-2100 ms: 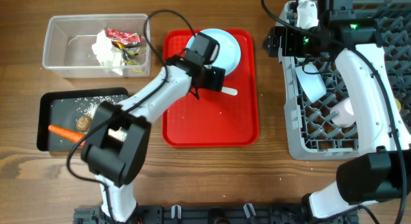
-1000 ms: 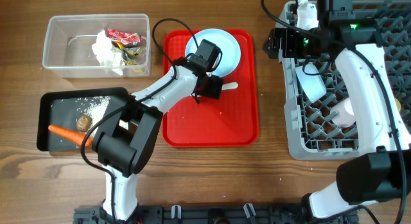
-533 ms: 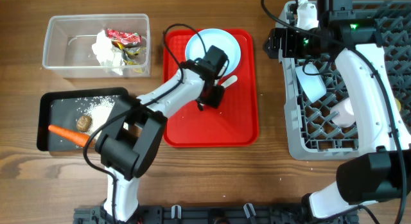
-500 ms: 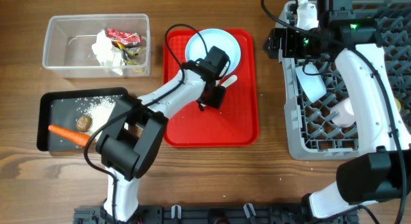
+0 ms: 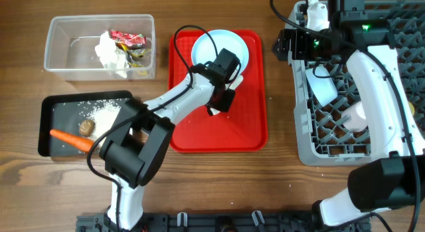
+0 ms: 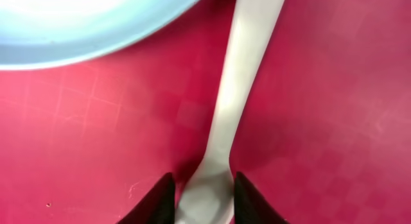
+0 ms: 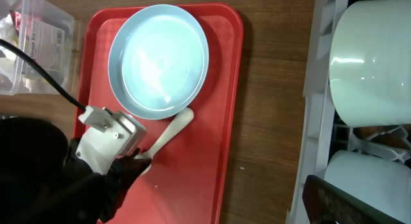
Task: Sort waste into correct bins and load items into the dishwasher rack
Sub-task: 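Close the left gripper on the spoon bowl and lift it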
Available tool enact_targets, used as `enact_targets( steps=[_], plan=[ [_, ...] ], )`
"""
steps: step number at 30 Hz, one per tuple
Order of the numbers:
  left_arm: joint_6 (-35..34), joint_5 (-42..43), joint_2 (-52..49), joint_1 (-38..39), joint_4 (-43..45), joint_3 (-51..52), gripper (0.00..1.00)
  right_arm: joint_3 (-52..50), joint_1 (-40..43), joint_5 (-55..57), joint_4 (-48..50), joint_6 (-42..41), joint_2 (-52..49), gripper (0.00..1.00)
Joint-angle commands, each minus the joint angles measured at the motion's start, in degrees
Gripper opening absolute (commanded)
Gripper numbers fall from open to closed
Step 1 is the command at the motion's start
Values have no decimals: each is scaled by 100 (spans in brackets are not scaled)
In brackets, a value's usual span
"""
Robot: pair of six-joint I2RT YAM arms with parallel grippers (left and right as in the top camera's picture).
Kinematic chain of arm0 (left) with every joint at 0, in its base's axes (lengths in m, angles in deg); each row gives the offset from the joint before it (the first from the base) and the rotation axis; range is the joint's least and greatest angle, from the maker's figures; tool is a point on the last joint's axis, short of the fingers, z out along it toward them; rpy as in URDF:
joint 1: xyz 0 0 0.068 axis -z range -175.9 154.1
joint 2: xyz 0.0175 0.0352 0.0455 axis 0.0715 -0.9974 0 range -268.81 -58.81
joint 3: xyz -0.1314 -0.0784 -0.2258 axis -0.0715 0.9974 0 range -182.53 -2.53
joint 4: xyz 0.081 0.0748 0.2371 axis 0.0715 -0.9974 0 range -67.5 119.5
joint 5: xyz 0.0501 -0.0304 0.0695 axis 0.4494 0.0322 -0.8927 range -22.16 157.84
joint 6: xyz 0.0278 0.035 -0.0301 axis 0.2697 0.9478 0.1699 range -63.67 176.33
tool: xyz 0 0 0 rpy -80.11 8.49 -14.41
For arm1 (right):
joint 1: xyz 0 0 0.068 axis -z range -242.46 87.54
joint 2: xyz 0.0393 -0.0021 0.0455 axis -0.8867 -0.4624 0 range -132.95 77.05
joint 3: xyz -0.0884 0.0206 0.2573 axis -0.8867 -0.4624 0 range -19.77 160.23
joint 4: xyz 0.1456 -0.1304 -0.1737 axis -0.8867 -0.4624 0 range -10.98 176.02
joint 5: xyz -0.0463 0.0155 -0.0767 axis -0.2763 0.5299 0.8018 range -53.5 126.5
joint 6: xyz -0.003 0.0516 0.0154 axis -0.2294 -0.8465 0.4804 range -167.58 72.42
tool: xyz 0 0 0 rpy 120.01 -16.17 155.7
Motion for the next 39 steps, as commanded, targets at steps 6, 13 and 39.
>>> enact_targets(
  steps=[6,13,39],
  plan=[
    [11,31,-120,2,-39,92,8,2,13,55,-7,76,-46,100],
    [9,33,-120,2,-245,92,42,2,13,57,-24,79,-48,100],
    [-168,251,-74,2,-922,-98,4,2,24,138,-66,70,-46,100]
  ],
)
